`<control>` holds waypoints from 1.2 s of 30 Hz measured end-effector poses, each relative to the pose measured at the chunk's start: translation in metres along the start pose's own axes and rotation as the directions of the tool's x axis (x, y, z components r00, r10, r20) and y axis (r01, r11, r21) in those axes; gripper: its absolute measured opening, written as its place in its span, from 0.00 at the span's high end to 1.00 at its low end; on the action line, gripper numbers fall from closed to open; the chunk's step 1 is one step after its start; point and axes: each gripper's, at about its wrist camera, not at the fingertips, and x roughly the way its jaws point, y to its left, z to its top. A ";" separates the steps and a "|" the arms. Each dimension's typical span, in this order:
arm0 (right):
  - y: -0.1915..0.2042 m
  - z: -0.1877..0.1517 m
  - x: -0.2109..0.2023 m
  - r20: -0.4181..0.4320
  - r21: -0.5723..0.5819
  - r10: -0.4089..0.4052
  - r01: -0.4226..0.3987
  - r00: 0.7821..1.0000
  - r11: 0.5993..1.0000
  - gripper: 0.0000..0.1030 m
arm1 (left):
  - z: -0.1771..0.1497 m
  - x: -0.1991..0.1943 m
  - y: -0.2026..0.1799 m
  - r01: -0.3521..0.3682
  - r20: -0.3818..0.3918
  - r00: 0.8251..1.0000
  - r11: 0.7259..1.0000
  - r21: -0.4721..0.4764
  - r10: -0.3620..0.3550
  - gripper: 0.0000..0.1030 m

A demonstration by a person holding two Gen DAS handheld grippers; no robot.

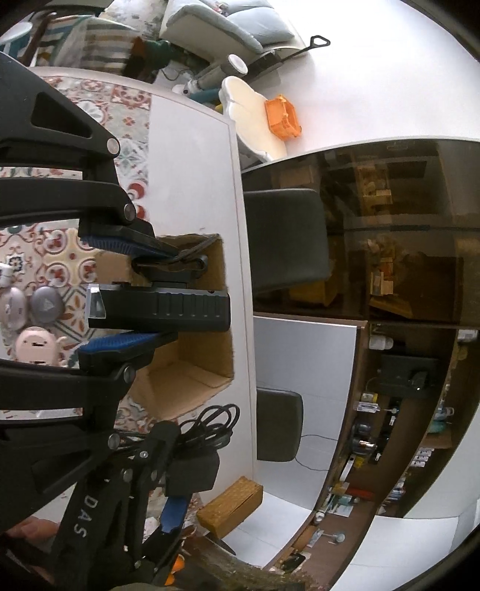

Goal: Organize rigid objects
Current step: 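Carry both items over the cardboard box and open both tools to drop them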

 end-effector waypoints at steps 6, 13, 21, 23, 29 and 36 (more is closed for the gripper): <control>-0.005 0.034 0.034 -0.061 0.015 0.013 -0.012 0.998 1.000 0.24 | 0.024 0.034 0.003 -0.016 -0.058 0.998 1.000 0.006 0.016 0.64; -0.008 0.058 0.087 -0.142 -0.016 -0.031 0.029 0.989 0.999 0.24 | 0.034 0.076 0.006 -0.023 -0.136 0.990 1.000 -0.001 0.022 0.64; -0.003 0.066 0.122 -0.181 -0.070 -0.082 0.071 0.980 0.995 0.24 | 0.033 0.120 0.013 -0.014 -0.240 0.971 1.000 -0.024 0.008 0.60; -0.001 0.066 0.127 -0.182 -0.085 -0.084 0.069 0.980 0.994 0.24 | 0.031 0.128 0.016 -0.018 -0.258 0.966 0.999 -0.031 0.010 0.56; -0.001 0.065 0.139 -0.206 -0.085 -0.072 0.055 0.976 0.995 0.23 | 0.025 0.121 0.027 -0.075 -0.229 0.972 0.996 -0.057 0.060 0.32; 0.010 0.059 0.144 -0.201 -0.097 -0.087 0.068 0.976 0.993 0.10 | 0.010 0.095 0.037 -0.214 -0.161 0.965 0.976 -0.033 0.206 0.14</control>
